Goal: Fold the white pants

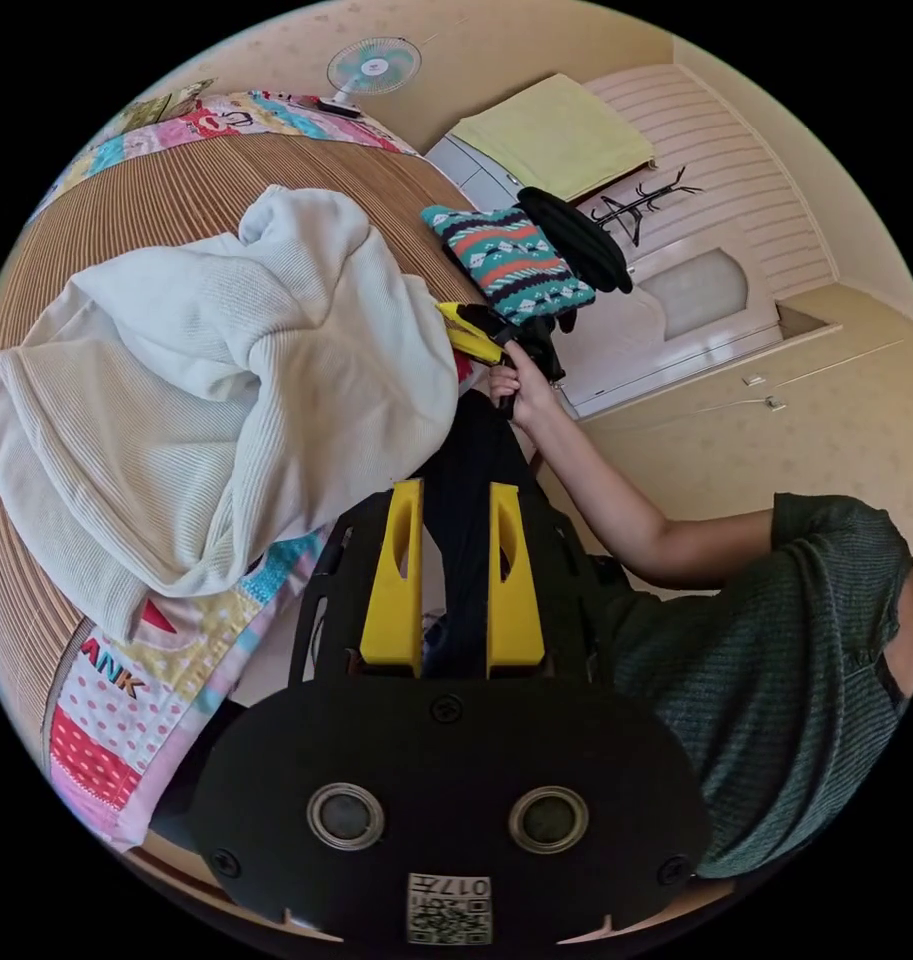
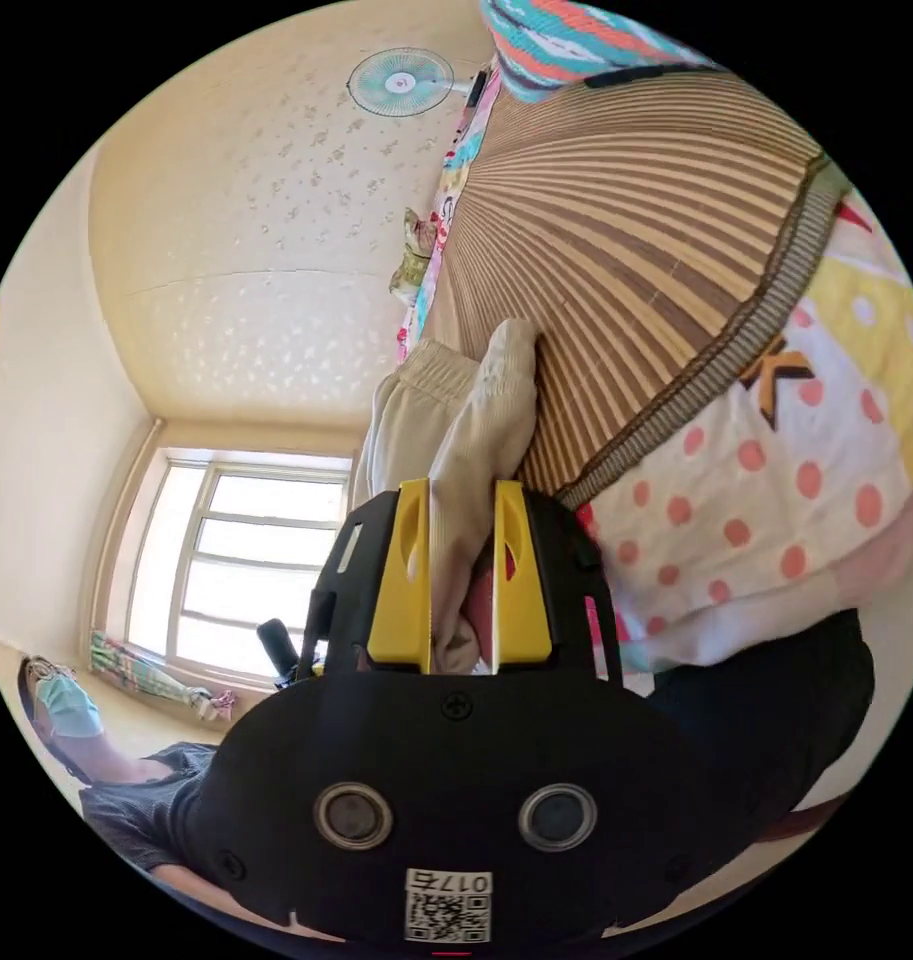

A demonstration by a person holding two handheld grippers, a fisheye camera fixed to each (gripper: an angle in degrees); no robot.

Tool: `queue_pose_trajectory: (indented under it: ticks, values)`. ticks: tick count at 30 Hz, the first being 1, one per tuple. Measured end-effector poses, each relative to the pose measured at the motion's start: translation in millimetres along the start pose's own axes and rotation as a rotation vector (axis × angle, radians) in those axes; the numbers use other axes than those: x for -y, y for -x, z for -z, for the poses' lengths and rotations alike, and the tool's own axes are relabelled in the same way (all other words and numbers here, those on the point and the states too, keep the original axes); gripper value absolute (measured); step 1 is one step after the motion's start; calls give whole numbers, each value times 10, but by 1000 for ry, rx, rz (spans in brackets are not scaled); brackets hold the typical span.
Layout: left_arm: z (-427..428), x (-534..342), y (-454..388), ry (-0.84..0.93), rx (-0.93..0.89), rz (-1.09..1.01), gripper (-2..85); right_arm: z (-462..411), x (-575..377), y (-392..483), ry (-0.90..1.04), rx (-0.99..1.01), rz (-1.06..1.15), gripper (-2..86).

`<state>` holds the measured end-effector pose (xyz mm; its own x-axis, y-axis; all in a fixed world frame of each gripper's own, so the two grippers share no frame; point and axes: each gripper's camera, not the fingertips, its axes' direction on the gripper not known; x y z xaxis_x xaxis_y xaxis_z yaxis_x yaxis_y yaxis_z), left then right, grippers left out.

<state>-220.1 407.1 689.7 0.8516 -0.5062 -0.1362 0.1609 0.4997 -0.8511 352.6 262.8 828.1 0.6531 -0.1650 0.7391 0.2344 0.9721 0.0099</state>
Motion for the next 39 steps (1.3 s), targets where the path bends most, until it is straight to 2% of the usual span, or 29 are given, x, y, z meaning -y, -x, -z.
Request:
queue_pose_trajectory:
  ticks: [4,6,9,12,14,18,20,25,27,30,31,35,39]
  values:
    - [208,-57,6,-57,56,9,100,-238,-80,564,44,155,240,44]
    - [406,-126,23,-140,71,16,101,-388,-170,905,98,225,374,39]
    - [648,-250,71,-274,82,41,101,-780,-378,1378,285,333,552,35]
    - [811,-404,187,-393,125,116,109,-1321,-702,1602,519,225,658,33]
    - [870,-505,274,-442,172,190,132,-1727,-1051,1610,674,85,730,32]
    - [806,-650,553,-415,232,334,156,-2051,-1459,1437,797,54,736,29]
    - [784,-747,664,-391,247,396,117,-2086,-1617,1300,826,44,721,26]
    - [1002,-1193,794,-496,139,327,63,-1753,-1576,956,844,210,625,16]
    - [1135,-1375,699,-522,94,144,55,-1554,-1536,845,838,207,622,13]
    - [1397,-1612,334,-531,51,-197,52,-1064,-1435,799,751,212,672,14]
    - [1466,-1672,277,-542,32,-249,52,-826,-1367,811,686,235,695,15]
    - [2020,-2074,47,-613,-209,-571,52,-43,-1081,844,404,322,773,32]
    - [2455,-2462,-186,-698,-436,-891,53,33,-881,823,404,273,783,63]
